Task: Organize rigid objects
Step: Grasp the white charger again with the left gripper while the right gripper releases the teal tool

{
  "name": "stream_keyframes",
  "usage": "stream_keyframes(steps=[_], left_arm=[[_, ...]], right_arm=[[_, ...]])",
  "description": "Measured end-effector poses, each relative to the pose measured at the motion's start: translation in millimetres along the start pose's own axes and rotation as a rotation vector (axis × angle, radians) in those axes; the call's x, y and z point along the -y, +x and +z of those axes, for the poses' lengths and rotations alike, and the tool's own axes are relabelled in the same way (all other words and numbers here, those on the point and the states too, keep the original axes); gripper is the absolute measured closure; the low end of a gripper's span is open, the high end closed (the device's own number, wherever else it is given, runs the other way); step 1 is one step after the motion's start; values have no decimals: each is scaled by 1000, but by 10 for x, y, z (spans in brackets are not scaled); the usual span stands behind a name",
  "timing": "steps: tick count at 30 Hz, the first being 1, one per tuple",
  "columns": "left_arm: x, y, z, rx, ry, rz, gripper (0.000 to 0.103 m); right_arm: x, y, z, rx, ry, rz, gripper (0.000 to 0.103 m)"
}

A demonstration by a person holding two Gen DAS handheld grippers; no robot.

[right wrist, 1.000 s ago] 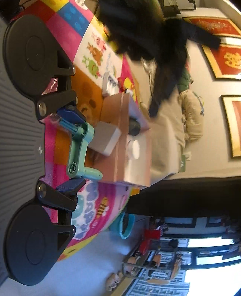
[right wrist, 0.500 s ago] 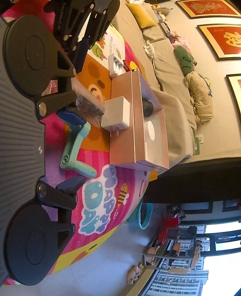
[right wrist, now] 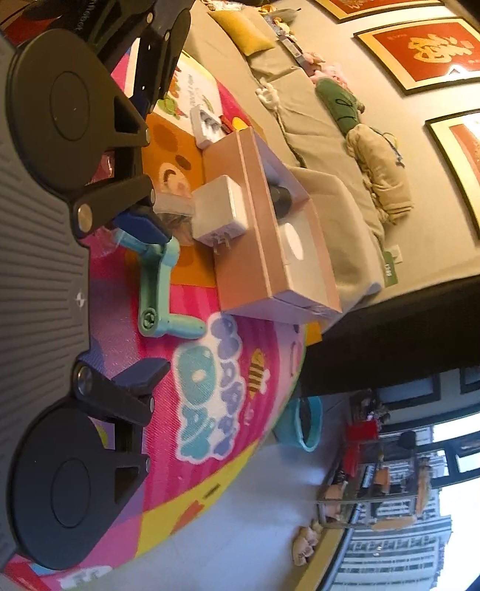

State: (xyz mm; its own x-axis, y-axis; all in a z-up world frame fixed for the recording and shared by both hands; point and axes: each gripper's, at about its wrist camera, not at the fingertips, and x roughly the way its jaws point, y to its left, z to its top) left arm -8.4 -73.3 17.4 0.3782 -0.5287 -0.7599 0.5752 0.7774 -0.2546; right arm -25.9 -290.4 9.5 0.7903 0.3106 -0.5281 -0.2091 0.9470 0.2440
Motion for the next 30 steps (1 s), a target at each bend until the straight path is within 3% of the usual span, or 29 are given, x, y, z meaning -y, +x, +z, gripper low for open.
stream_keyframes(steps=[4, 6, 8, 10, 13, 15, 19, 20, 22, 25, 30], left_arm=[[-45, -114, -97, 4, -21, -28, 42], [-106, -234, -189, 45, -46, 24, 42], [-174, -358, -275, 94, -63, 97, 42], [-275, -526, -361, 154, -95, 155, 42], [-436, -746, -444, 239, -162, 182, 42], [-538, -864, -470, 294, -206, 197, 42], [-735, -976, -484, 365, -289, 225, 42], [-784, -992, -494, 372, -309, 222, 42], [-820, -964, -486, 380, -338, 210, 42], [-797, -882, -435, 385, -350, 197, 42], [-577, -701, -110, 422, -206, 215, 42]], right_arm=[[-224, -122, 191, 49, -100, 41, 33], [-370, -62, 331, 32, -123, 99, 27], [-491, 102, 470, -3, -120, 149, 27], [-600, 349, 589, -51, -123, 145, 27], [-699, 717, 659, -126, -122, 113, 27], [-771, 793, 610, -129, -139, 131, 26], [-1038, 499, 370, -148, -305, 401, 26], [-1089, 408, 309, -145, -337, 428, 26], [-1151, 258, 200, -122, -406, 397, 26], [-1111, 138, 117, -73, -440, 268, 26], [-861, 120, 162, -34, -349, 140, 26]])
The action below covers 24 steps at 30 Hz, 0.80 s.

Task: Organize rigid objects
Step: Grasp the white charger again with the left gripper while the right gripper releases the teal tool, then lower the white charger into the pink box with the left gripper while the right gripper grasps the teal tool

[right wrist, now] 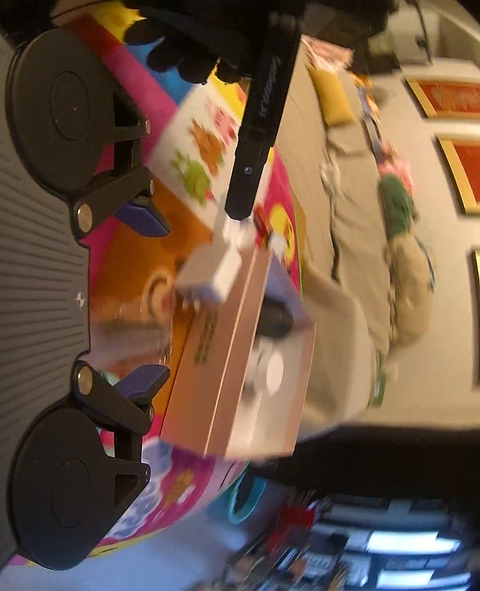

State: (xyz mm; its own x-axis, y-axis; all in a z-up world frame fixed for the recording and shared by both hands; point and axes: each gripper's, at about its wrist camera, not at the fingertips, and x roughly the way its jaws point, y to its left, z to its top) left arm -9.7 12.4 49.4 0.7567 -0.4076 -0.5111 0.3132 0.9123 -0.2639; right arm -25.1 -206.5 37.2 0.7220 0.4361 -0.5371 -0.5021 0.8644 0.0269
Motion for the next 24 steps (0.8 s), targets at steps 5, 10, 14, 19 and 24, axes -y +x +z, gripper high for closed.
stream_keyframes(steps=[5, 10, 14, 19, 24], left_arm=[[259, 361, 125, -34, 162, 42, 42], [298, 530, 152, -73, 247, 43, 41], [268, 498, 75, -137, 231, -34, 45], [230, 292, -76, -228, 201, -175, 49], [221, 168, -113, -185, 340, -57, 49]], right_arm=[[-18, 109, 14, -3, -17, -33, 26], [-39, 134, -131, -28, -27, -29, 26], [43, 47, -207, -27, -9, -55, 26], [142, -133, -269, -4, 5, -68, 26], [164, -209, -319, 3, 11, -99, 26]])
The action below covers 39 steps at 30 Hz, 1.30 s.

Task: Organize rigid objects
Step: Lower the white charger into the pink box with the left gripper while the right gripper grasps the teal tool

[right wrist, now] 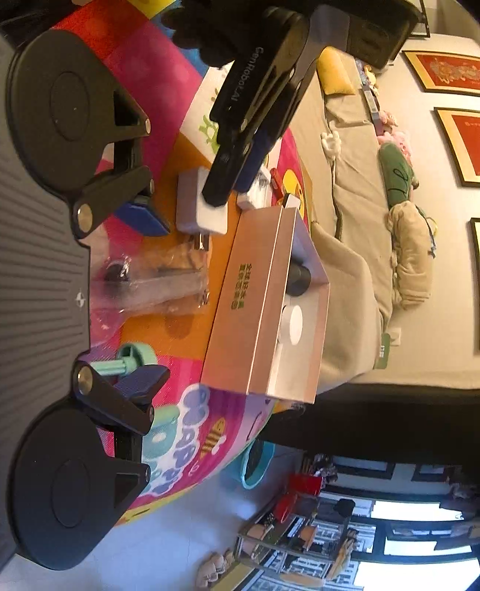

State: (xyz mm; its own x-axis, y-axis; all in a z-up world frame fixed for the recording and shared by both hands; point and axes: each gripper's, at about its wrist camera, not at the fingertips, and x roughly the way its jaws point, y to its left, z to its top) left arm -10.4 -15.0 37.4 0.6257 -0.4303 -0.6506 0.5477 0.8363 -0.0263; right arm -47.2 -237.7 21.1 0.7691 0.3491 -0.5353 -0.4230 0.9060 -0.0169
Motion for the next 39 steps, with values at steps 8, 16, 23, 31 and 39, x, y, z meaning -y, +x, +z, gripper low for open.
stream_keyframes(steps=[8, 16, 23, 31, 39], left_arm=[[-18, 163, -40, -59, -18, -35, 44], [136, 149, -54, -40, 58, 9, 42], [221, 369, 16, -86, 91, 1, 45], [204, 248, -153, -48, 53, -24, 53], [165, -104, -471, -1, -45, 41, 53]], right_arm=[[132, -143, -37, 8, 57, -23, 25], [438, -281, -137, 27, 201, -102, 22], [660, -163, -19, 58, 280, -139, 22], [715, 207, -60, -56, 232, -40, 22], [360, 270, 37, -86, 75, -14, 33]])
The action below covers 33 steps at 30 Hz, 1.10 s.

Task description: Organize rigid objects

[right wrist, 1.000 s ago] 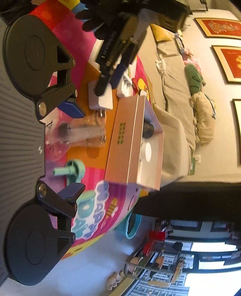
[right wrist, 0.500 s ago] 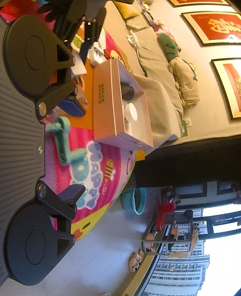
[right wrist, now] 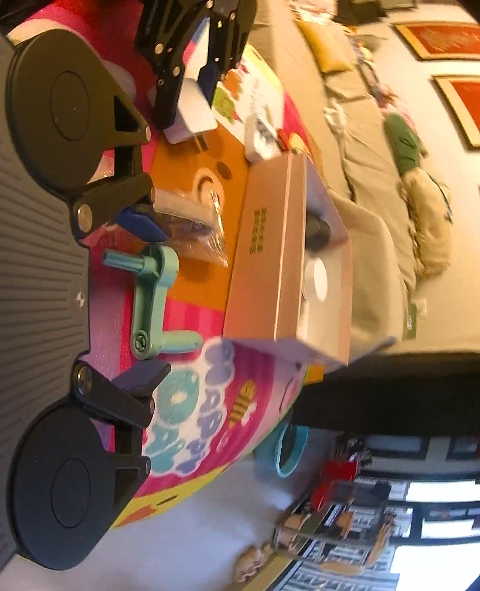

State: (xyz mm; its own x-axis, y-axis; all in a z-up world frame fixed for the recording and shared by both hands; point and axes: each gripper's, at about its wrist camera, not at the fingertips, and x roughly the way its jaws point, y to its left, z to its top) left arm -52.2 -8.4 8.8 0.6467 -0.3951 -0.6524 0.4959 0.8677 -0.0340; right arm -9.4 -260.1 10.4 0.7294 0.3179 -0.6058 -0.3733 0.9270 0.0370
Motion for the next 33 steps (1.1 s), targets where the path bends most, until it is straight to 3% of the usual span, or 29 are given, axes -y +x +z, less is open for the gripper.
stream_keyframes(steps=[7, 10, 14, 16, 18, 20, 24, 28, 33], left_arm=[[-32, -144, 3, 52, -33, 25, 53], [-48, -178, 222, 95, -21, 23, 53], [-62, -182, 634, 169, 5, 31, 53], [-89, -136, 858, 205, 8, 41, 53], [-129, -37, 1097, 239, -14, 56, 53], [-155, 130, 1334, 263, -58, 68, 53], [-306, 676, 1709, 178, -173, 70, 53], [-398, 708, 1658, 206, -240, 73, 55], [-301, 349, 1159, 229, -213, 28, 54]], right_arm=[[-175, -266, 155, 75, -29, 38, 33], [-226, -469, 250, 131, -54, 47, 68], [-246, -600, 319, 175, -82, 44, 70], [-225, -579, 291, 168, -93, 27, 69], [-176, -544, 234, 145, -75, 14, 47], [-113, -513, 143, 127, -40, -10, 37], [-12, -465, -16, 82, 72, -4, 30], [65, -470, -118, 82, 159, 31, 30], [8, -555, -150, 100, 103, 94, 23]])
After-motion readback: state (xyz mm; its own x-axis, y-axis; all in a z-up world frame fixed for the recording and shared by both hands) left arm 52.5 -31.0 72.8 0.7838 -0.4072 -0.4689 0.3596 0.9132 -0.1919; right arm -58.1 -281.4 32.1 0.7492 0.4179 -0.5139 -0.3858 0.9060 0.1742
